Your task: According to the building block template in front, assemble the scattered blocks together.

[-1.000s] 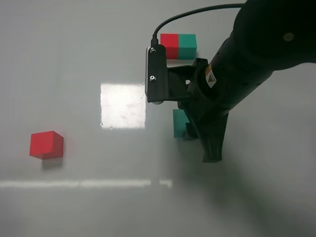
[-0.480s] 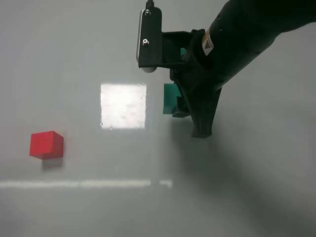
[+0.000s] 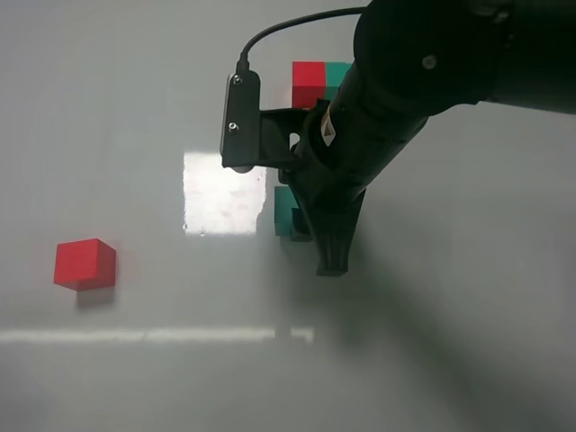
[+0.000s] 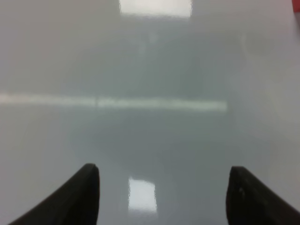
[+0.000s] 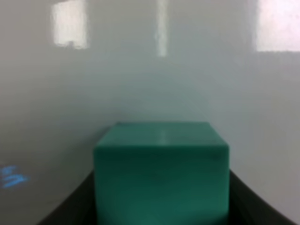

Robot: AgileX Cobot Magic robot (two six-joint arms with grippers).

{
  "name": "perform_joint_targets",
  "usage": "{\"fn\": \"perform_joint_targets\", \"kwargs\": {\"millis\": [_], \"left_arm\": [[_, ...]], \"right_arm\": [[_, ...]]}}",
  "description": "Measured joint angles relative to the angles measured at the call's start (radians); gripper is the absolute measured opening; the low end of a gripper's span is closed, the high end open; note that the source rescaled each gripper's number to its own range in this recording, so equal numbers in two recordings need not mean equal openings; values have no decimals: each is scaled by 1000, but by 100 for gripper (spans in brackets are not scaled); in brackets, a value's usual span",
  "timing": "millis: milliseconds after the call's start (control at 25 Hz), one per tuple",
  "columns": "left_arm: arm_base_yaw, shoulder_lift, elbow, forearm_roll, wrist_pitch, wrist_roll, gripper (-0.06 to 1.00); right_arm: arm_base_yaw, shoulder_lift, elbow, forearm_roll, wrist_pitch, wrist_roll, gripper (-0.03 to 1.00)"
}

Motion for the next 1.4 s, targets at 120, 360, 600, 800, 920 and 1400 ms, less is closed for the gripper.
{"fn": "perform_joint_targets", "kwargs": {"millis": [120, 360, 600, 800, 920, 1400], "left_arm": [[0, 0, 0, 0, 0, 0, 52], [0, 0, 0, 0, 0, 0, 52], [0, 0, 0, 0, 0, -2, 52], [0, 0, 0, 0, 0, -2, 52], [0, 0, 0, 0, 0, -2, 52], [0, 0, 0, 0, 0, -2, 52]], "right_arm": [[0, 3, 0, 0, -2, 1, 0], [0, 31, 0, 0, -5, 4, 0], [0, 31, 0, 0, -10, 6, 0], [0, 31, 0, 0, -8, 7, 10], [0, 31, 0, 0, -6, 7, 43], [2, -60, -80, 26, 38, 75, 63]]}}
